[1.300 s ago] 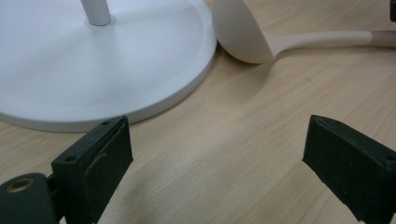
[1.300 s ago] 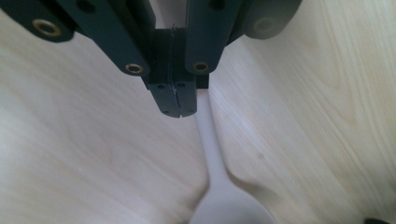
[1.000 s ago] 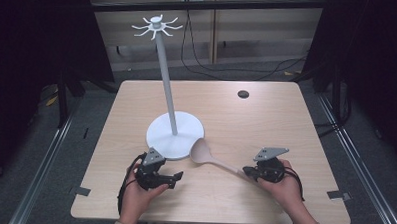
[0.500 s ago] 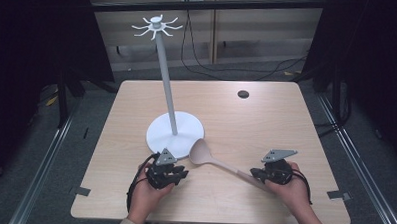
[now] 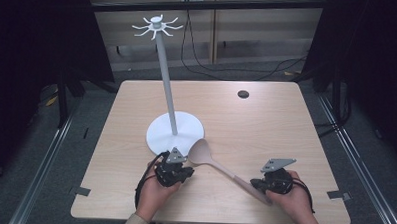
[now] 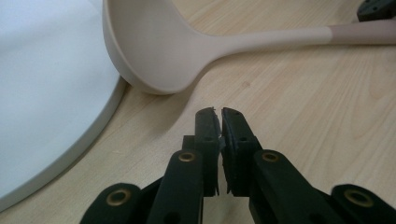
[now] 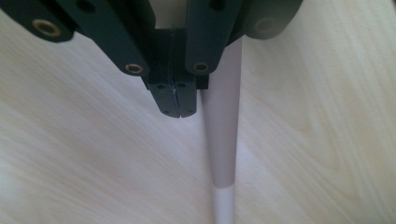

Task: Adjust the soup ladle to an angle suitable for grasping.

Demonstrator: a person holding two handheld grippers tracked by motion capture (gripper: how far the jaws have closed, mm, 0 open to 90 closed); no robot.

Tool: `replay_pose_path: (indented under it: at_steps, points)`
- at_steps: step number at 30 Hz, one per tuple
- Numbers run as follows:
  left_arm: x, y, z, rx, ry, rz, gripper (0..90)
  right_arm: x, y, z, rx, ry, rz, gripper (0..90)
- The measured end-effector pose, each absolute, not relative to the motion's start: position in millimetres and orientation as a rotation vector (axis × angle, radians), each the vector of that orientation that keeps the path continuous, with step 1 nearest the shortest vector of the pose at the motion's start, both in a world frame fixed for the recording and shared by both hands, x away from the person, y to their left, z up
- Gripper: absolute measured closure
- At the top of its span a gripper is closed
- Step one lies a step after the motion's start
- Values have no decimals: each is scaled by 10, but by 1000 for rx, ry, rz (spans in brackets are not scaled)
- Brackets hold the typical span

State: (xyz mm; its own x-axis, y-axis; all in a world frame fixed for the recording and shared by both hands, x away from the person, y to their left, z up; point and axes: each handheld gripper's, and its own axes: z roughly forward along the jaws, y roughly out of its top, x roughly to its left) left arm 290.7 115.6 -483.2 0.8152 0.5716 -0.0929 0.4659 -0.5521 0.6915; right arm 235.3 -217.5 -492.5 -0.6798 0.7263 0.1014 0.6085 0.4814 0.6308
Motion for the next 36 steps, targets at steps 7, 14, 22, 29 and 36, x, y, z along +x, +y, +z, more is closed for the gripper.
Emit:
replay_pose_path:
  at_steps: [7,14,22,29,36]
  points:
    - [2945,1111,-4887,2248,787,187,896,2329,-2047,-4937,1118,2565,1008,900]
    - [2945,1128,-4887,2253,795,199,896,2320,-1897,-4949,1092,2580,1038,900]
    - [2936,1181,-4884,2250,809,207,876,2374,-1784,-4953,1072,2569,1033,861]
    - [2933,1217,-4881,2237,818,220,857,2513,-1769,-4821,1165,2464,1092,741]
    - [2931,1258,-4871,2235,820,232,837,2684,-1413,-4880,1186,2482,1076,564]
